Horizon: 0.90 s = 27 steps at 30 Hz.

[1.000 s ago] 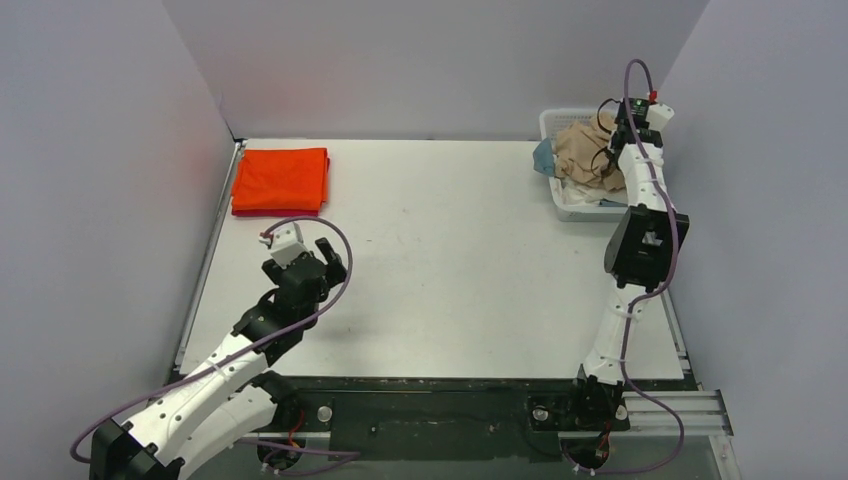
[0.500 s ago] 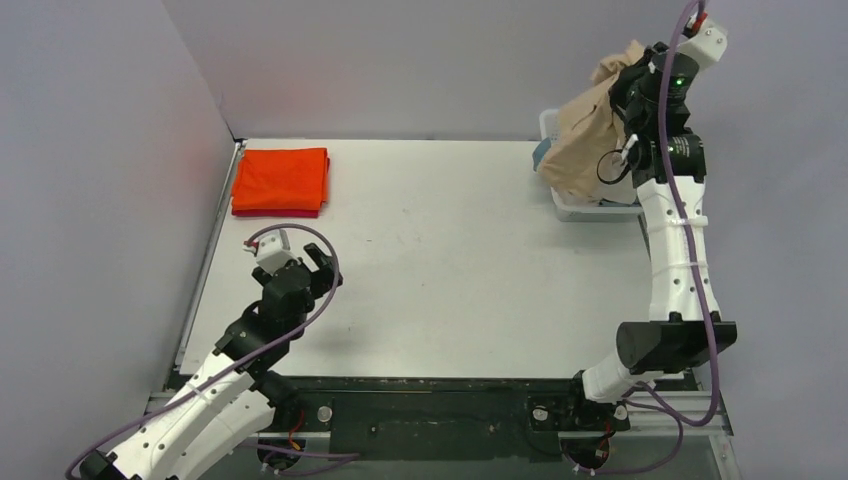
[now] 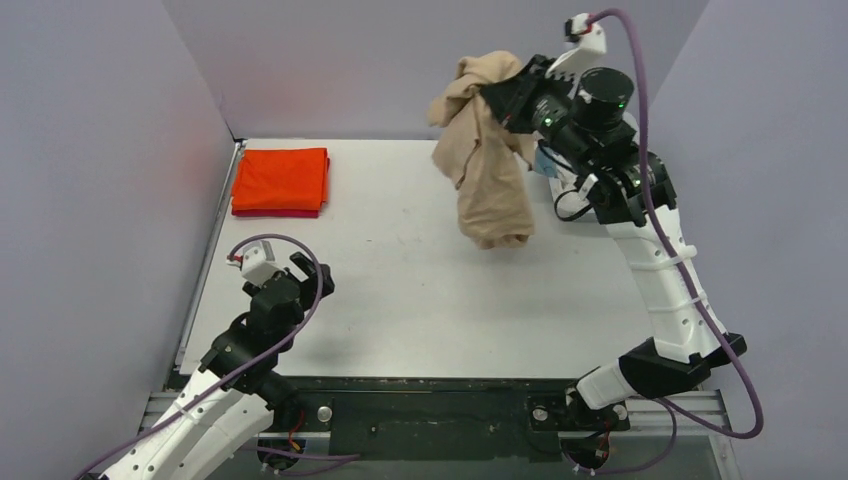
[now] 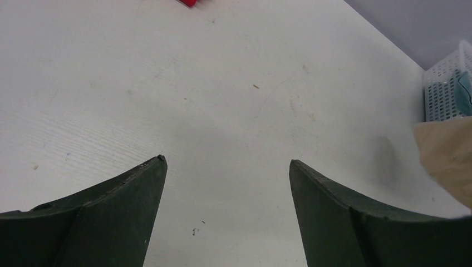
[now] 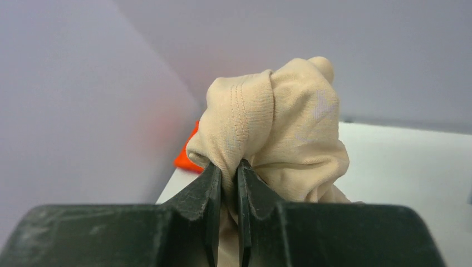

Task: Fold and stack the t-shirts
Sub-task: Move the tshirt to the center of the board

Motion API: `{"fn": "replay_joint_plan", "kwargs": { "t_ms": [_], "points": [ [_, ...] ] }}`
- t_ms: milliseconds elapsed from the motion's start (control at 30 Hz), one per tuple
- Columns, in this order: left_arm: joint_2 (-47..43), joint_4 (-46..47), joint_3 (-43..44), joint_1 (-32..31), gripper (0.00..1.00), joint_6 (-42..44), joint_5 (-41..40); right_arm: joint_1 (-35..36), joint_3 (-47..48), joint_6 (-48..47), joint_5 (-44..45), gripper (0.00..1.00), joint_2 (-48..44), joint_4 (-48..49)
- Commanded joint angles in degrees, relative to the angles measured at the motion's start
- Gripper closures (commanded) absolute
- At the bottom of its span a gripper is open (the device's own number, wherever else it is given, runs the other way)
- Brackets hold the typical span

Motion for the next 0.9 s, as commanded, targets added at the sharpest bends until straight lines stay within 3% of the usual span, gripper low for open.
{"fn": "replay_joint_plan", "kwargs": {
  "t_ms": [0, 100, 200, 333, 467, 533, 567, 633, 700, 800, 867],
  "points": [
    [-0.6, -3.9, 2.8, 0.2, 0.09, -3.5, -2.6, 11.6, -0.9, -0.7, 0.2, 1.0, -2.8, 4.3],
    [-0.3, -7.4, 4.2, 0.2, 0.09, -7.4, -5.6, 19.4, -2.0, -3.9, 14.3, 1.0, -2.6, 4.9],
    [0.0, -13.8, 6.6, 0.3, 0.09, -11.0, -8.4, 23.5, -2.8, -1.2, 22.4, 1.0, -2.1, 3.0],
    [1.5, -22.6, 9.4, 0.3, 0.09, -18.2, -10.3, 23.3, -13.9, 3.4, 34.8, 1.0, -5.4, 1.6],
    [4.6, -27.0, 11.4, 0.2, 0.09, -20.3, -9.0, 16.7, -33.1, 12.2, 37.2, 1.0, -10.7, 0.2],
    [5.8, -25.9, 10.7, 0.3, 0.09, -19.9, -7.3, 10.6, -41.7, 15.4, 36.6, 0.87, -11.6, -2.2],
    [6.3, -25.2, 9.8, 0.3, 0.09, -19.6, -6.7, 6.7, -44.2, 14.4, 36.8, 0.64, -11.4, -4.0],
    [7.0, -22.6, 8.0, 0.2, 0.09, -18.3, -3.4, 1.7, -49.0, 14.5, 39.6, 0.38, -10.2, -9.7],
    [7.8, -18.5, 6.1, 0.3, 0.09, -16.8, -0.5, -1.5, -50.9, 13.6, 42.5, 0.23, -10.1, -13.5],
    [9.8, -12.9, 3.8, 0.2, 0.09, -12.9, 4.9, -2.6, -53.5, 11.4, 43.9, 0.09, -12.7, -14.8],
    [11.6, -7.6, 2.3, 0.3, 0.08, -10.4, 9.4, -2.7, -54.4, 10.0, 41.7, 0.07, -15.0, -14.5]
  ]
}}
